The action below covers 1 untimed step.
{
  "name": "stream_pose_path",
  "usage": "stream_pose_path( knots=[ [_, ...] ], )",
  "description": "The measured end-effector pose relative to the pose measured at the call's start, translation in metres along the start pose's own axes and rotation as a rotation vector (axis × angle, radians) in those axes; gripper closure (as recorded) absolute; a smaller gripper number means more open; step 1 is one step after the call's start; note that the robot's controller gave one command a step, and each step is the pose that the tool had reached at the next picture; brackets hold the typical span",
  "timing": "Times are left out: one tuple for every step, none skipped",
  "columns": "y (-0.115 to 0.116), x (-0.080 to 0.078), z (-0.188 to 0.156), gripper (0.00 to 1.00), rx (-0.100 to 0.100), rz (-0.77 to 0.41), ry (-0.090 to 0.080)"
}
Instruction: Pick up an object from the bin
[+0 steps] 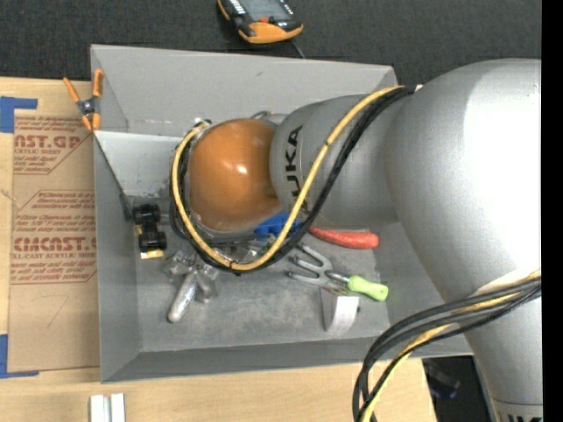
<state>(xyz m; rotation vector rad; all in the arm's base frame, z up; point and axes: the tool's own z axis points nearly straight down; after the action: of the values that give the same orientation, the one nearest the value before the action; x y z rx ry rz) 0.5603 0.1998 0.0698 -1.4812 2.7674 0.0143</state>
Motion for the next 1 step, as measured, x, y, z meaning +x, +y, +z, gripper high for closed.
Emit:
stream_pose_path(
  knots=[
    [0.0003,0.0000,-0.0025,1.00,-0.001,0.001,-0.001]
  ],
)
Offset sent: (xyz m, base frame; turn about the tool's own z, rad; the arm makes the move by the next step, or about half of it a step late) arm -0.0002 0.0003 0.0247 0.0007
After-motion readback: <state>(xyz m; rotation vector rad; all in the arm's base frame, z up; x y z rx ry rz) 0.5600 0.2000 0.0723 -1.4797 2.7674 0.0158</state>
